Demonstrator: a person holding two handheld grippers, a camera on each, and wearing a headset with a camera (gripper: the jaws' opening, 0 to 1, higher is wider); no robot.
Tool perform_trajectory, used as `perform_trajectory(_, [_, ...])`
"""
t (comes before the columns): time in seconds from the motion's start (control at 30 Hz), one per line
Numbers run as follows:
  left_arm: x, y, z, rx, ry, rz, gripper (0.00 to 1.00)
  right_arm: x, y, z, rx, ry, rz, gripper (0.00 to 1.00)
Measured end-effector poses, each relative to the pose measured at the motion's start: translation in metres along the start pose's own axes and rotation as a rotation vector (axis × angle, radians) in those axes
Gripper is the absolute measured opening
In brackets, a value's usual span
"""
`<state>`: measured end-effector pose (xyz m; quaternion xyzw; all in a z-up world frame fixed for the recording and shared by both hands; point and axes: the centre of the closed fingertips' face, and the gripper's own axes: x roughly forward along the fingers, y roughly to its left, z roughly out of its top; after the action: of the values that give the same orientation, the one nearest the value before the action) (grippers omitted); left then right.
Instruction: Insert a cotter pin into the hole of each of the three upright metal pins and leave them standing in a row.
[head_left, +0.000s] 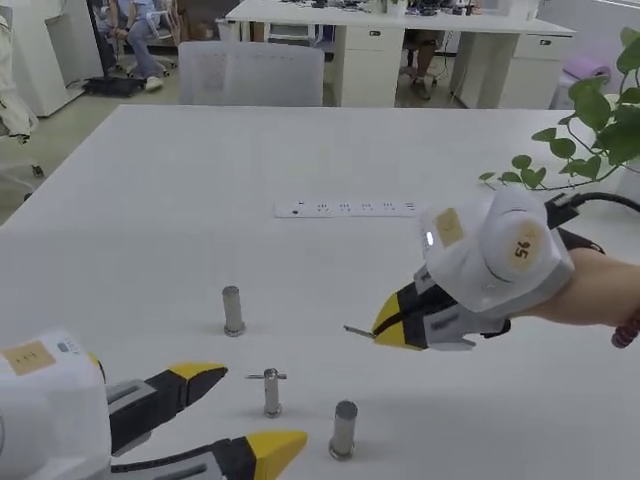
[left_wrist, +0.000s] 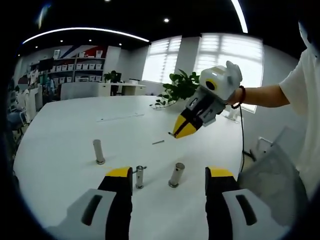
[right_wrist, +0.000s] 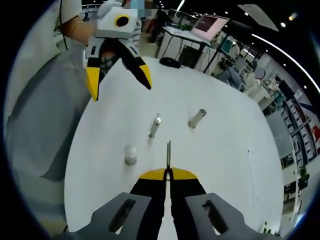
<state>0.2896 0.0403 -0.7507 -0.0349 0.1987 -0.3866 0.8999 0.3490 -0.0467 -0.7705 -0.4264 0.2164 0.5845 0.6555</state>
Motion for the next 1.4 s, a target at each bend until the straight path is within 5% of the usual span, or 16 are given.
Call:
perform_trajectory(0.4, [0.007, -0.009, 0.004, -0.070, -0.019, -0.034, 0.41, 0.003, 0.026, 0.026, -0.050, -0.052, 0.026, 0.03])
perform_trajectory(0.8, [0.015, -0.021, 0.003, -0.211, -0.009, -0.085, 0.27, 0.006, 0.052, 0.041, -0.081, -0.084, 0.045, 0.03])
perform_trajectory(1.4, [0.025, -0.030, -0.001, -0.299, 0.022, -0.116, 0.11, 0.007, 0.061, 0.050, -0.108, -0.104, 0.038, 0.03])
